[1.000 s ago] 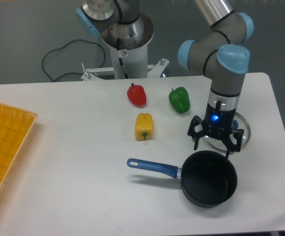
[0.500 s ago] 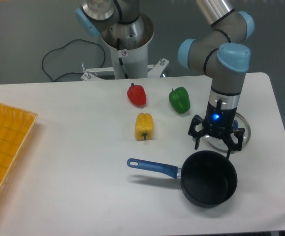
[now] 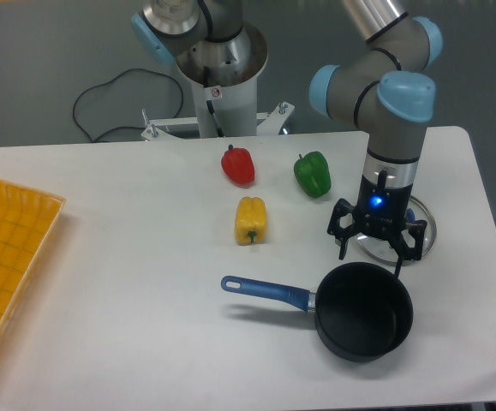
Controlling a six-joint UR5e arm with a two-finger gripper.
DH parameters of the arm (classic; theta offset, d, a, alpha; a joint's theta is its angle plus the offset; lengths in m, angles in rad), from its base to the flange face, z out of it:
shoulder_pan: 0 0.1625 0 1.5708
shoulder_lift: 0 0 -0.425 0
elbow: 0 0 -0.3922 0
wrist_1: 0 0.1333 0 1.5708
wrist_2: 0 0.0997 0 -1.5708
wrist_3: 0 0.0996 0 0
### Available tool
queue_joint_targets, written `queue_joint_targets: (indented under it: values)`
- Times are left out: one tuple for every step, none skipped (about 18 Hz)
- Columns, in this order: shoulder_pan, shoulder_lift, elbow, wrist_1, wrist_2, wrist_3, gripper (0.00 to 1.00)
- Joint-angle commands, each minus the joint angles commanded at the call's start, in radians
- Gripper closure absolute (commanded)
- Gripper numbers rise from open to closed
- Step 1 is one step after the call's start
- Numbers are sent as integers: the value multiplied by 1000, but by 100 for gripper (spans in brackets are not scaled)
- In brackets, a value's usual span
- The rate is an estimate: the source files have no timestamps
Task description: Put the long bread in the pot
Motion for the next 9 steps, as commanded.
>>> queue_joint_targets:
  values:
    - [0,0,-2,0,0,-2,1]
    - [2,9,-5,-2,0,-2,1]
    - [5,18,-9,-3,0,0,1]
    - [11,28,-17,-5,2,0,1]
    - [18,38,-23,-17,2,0,1]
    - [18,49,-29,-26,2,2,1]
    - [14,57,-38,-32,3,0,1]
    - [8,67,-47,-34,9,-3,1]
    - [-6,78,-61,-35,29,-17,1]
